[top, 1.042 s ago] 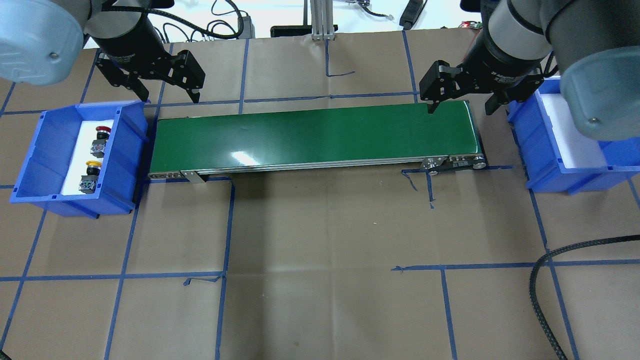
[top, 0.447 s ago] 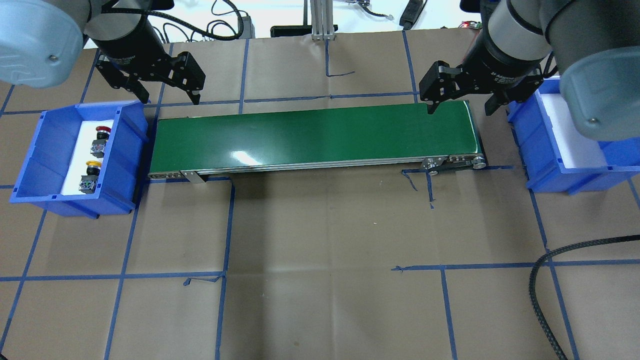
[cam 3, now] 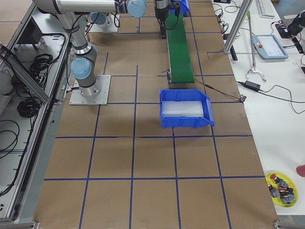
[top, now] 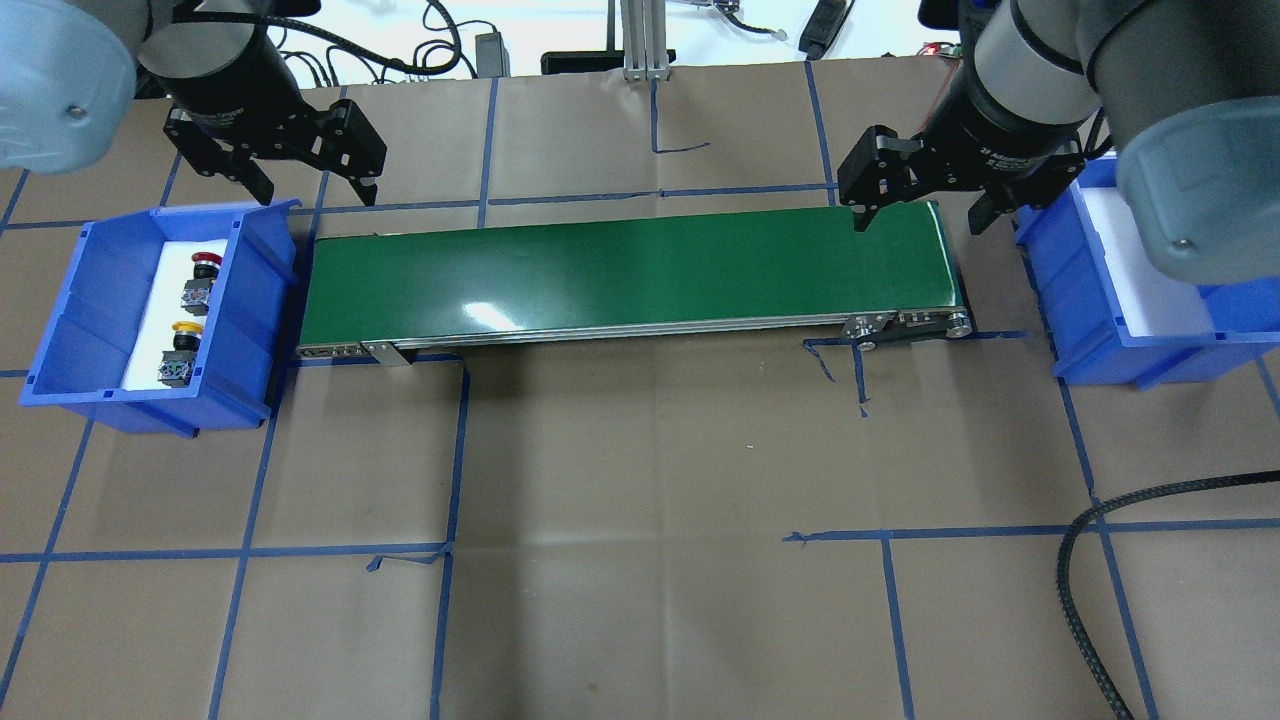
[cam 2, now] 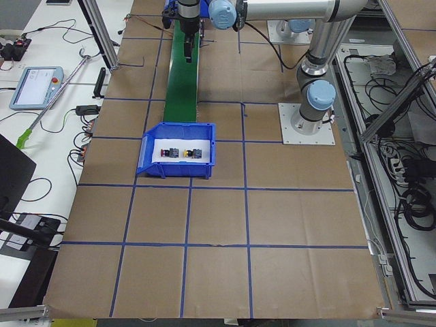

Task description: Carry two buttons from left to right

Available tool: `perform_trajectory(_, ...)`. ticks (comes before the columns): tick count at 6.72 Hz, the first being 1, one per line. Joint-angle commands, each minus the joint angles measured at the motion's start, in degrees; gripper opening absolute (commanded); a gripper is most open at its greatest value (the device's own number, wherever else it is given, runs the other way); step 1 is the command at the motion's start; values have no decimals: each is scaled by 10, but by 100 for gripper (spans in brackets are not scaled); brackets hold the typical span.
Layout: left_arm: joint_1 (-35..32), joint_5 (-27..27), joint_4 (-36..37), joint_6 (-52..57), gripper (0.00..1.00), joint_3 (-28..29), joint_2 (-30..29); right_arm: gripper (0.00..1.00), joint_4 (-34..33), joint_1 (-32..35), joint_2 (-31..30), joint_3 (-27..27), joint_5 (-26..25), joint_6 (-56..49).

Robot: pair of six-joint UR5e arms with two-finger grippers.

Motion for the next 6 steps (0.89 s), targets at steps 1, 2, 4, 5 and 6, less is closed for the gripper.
perform_trajectory(1,56,0,6,49,100,0,5,100,1,0,0,0,0,0)
perform_trajectory(2,112,-3,8,83,100,-2,4,100,1,0,0,0,-1,0)
perform_trajectory(4,226,-7,8,163,100,-4,-8,100,2,0,0,0,0,-1)
perform_trajectory(5,271,-7,8,210,100,-5,-10,100,3,0,0,0,0,-1)
perform_trajectory(6,297,-7,8,240,100,-10,-12,100,4,0,0,0,0,-1)
